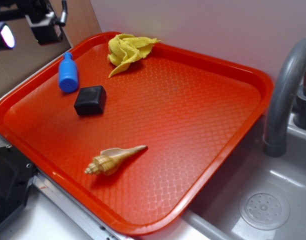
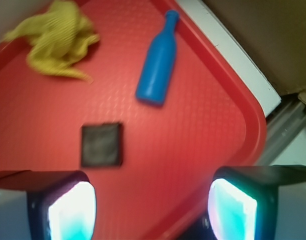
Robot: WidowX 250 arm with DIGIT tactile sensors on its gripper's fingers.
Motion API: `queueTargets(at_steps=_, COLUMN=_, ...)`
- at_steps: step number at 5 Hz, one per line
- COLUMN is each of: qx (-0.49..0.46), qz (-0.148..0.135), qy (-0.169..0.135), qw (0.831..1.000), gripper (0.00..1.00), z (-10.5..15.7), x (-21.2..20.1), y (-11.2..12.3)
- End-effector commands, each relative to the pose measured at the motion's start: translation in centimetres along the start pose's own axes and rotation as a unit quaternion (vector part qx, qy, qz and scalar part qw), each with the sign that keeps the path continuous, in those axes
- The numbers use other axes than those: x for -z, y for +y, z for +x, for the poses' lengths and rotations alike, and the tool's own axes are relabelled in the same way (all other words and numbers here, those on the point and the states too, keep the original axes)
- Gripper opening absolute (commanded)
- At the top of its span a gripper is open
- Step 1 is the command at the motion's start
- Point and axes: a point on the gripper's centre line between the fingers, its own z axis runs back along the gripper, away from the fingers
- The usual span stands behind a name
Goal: Grab the blue bottle.
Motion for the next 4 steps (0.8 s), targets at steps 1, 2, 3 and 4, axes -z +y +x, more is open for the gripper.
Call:
queueTargets(at_steps=1, qx=-0.059, qz=-0.014, qy=-0.082, qw=0.995, gripper=1.00, z=4.4, x=3.1, y=2.4)
queueTargets(at_steps=2, qx=-0.079, qz=-0.031, qy=-0.088, qw=0.993, gripper=1.00, z=5.6, x=5.7, y=1.6)
queueTargets(at_steps=3, qx=-0.102, qz=-0.030, qy=-0.101, qw=0.989, gripper=1.00, z=6.7, x=7.0, y=1.2)
queueTargets(at_steps=4, qx=-0.106, qz=-0.013, qy=-0.094, qw=0.990, gripper=1.00, z=7.1, x=8.8, y=1.2)
